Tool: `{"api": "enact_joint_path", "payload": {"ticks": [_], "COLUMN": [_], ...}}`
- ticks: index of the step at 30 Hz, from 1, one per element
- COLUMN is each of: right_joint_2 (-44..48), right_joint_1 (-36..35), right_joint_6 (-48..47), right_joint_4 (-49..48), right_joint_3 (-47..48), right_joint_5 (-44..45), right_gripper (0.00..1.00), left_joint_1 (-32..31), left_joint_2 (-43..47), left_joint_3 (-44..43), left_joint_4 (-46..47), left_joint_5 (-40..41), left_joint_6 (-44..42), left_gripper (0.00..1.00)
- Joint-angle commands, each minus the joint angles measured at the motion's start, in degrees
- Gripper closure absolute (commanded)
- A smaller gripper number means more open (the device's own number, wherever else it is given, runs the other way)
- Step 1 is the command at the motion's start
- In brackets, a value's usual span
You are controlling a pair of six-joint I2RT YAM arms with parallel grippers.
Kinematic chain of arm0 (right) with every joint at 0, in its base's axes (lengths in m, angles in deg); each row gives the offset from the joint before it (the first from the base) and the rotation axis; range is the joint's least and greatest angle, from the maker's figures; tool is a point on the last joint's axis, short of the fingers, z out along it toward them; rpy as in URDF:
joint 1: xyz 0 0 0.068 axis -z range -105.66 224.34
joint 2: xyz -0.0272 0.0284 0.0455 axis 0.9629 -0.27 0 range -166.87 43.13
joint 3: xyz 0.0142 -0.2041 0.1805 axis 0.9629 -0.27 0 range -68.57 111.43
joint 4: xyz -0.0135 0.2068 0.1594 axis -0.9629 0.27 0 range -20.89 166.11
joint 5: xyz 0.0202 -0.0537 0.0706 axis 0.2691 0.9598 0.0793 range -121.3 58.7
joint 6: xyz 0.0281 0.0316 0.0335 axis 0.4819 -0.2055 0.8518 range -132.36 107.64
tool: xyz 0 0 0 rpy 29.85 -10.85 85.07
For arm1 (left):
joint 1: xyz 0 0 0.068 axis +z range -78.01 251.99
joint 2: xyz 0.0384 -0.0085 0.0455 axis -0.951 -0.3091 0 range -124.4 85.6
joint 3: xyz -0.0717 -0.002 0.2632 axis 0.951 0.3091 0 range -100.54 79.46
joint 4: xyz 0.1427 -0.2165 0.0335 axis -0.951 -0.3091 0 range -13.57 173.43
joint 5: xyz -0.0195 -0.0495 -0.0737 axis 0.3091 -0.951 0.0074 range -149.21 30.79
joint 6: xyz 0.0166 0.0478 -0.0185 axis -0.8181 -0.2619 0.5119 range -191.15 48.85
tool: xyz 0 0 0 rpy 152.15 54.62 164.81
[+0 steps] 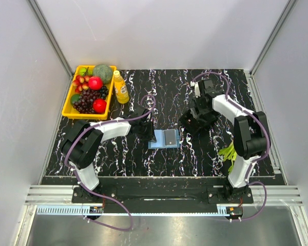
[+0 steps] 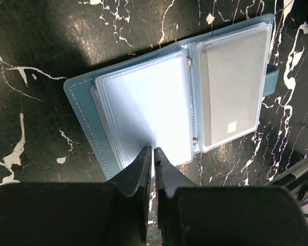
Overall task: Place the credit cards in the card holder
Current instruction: Pick up the credit card from the storage box.
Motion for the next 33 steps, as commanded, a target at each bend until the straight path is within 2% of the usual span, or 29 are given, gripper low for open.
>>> {"api": "enact_joint_path", "payload": {"ticks": [1,6,11,14,19,20,27,31,33], "right_joint_2": [-3.0,-6.0,-7.1,-7.5,-8.4,-8.4,-6.9,-5.6,-5.1], "right_joint_1": [-2.2,-2.8,-2.9,-2.9,-3.2,-3.2,-3.3,-3.3,-3.3], "right_joint_6": [-1.0,-1.4,-1.6,-0.9,-0.9,-0.8,-0.3,-0.3,-0.6], "right_joint_4": [-4.9,-7.0,-6.8,-7.0,-6.4,-6.4,-6.3,-6.8,-6.8], "right_joint_3": [0.0,-0.2,-0.3,-0.3,-0.2,-0.2,0.1,0.2,0.1], "right_joint_5": [7.2,11.8,12.1,11.1,11.6,11.6,14.4,15.8,15.0], "right_gripper": [0.04,0.04,0.14,0.27,0.55,0.56,0.55,0.49,0.50], "left_joint_1": [0.2,0.2,0.3,0.3,0.3,0.4,0.5,0.5,0.5], "left_joint_2": [-0.9,-0.9,-1.3,-1.4,-1.6,-1.6,-1.3,-1.4,-1.4], "left_joint_3": [-1.8,-2.0,-1.8,-1.7,-1.6,-1.5,-1.0,-1.0,-1.0], "left_joint_4": [1.1,0.6,0.7,1.0,1.1,1.1,1.2,1.3,1.2], "left_joint_5": [-1.4,-0.9,-0.9,-0.9,-1.2,-1.3,-1.0,-1.3,-1.3], "left_joint_6": [-0.9,-1.3,-1.2,-1.2,-1.1,-1.1,-1.1,-1.1,-1.0], "left_gripper": [0.90,0.90,0.90,0.90,0.90,0.90,0.90,0.91,0.91]}}
